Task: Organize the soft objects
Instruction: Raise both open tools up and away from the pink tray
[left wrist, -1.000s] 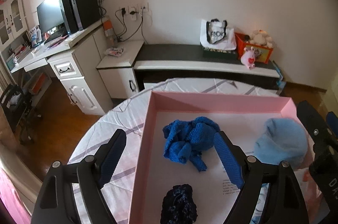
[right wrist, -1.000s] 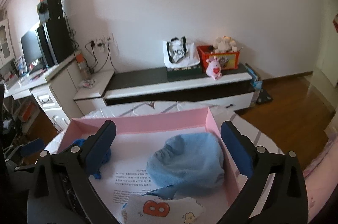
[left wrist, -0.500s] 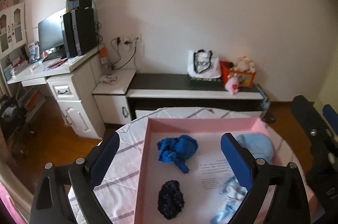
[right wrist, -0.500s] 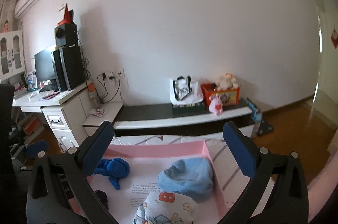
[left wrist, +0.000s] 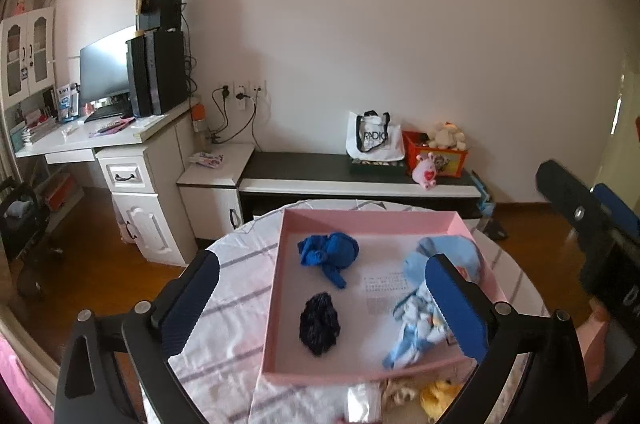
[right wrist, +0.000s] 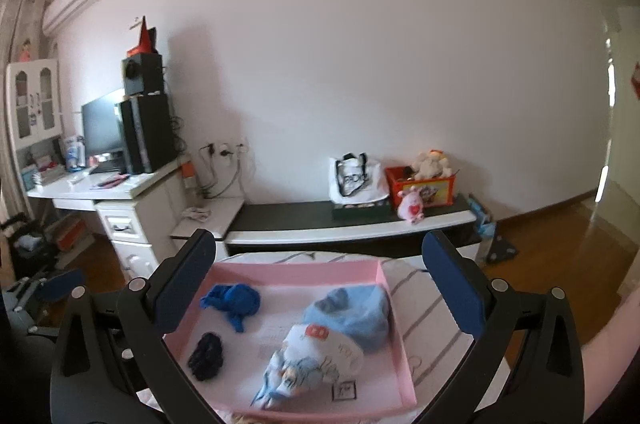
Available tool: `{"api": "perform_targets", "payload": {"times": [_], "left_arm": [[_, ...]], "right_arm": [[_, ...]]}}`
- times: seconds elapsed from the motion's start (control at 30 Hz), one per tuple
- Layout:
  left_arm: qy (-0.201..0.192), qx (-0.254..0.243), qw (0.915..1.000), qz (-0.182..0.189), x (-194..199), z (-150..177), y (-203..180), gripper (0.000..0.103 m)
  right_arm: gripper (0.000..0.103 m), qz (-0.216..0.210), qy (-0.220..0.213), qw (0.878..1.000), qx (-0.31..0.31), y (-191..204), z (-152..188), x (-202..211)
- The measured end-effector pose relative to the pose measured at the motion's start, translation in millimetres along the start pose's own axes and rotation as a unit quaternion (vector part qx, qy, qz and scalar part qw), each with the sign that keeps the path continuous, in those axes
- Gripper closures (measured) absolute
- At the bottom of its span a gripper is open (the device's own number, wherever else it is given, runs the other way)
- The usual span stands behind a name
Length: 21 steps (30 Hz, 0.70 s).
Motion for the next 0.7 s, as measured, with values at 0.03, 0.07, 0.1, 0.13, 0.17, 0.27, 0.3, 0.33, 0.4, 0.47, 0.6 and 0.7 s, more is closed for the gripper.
{"api": "perform_targets", "payload": {"times": [0.03,0.07,0.1,0.13,0.17,0.27,0.3,0.33,0.4,0.47,0.6,0.7], "left_arm": [[0.002,0.001,1.0,-0.002,8,3,0,0.001],[0.004,0.002,1.0,-0.001,15,5,1,0.001],[0.005,0.004,1.0,0.002,24,8,2,0.001],[0.005,0.005,1.0,0.003,34,11,4,0.001],[0.004,0.007,1.0,0.003,43,13,6,0.001],[-0.006,0.014,0.9999,0.0,76,19,11,0.001],[-0.01,0.014,0.9998,-0.004,90,22,12,0.001],[-0.012,0.016,0.9998,-0.006,99,26,14,0.001],[-0.016,0.021,0.9996,-0.011,119,36,14,0.001],[-0.021,0.019,0.9995,-0.012,141,47,12,0.001],[-0.031,0.005,0.9993,-0.022,180,66,6,0.001],[-0.041,-0.007,0.9986,-0.032,202,79,0,0.001]], "right_arm": [[0.0,0.007,-0.003,1.0,0.005,-1,0,5],[0.0,0.019,-0.009,1.0,0.015,-2,-2,15],[0.0,0.025,-0.013,0.999,0.021,-2,-2,22],[0.0,0.032,-0.017,0.999,0.027,-3,-3,32],[0.0,0.033,-0.018,0.999,0.03,-3,-3,38],[0.0,0.037,-0.026,0.998,0.044,-1,-1,70],[0.0,0.042,-0.03,0.998,0.047,0,-1,79],[0.0,0.048,-0.034,0.997,0.051,1,-1,87],[0.0,0.057,-0.044,0.995,0.063,3,0,109],[0.0,0.059,-0.046,0.995,0.069,5,4,126],[0.0,0.06,-0.043,0.995,0.06,6,12,158],[0.0,0.068,-0.044,0.995,0.06,4,19,178]]}}
Point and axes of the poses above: each gripper's, at about its wrist camera, not at the fingertips, and x roughly against the way its jaws point, y to its left, z to its underside, the point moved 7 cm from there along -x, roughly the way its jaws point, and after that the axes turned 1 degree about -z, right-handed, at the moved point
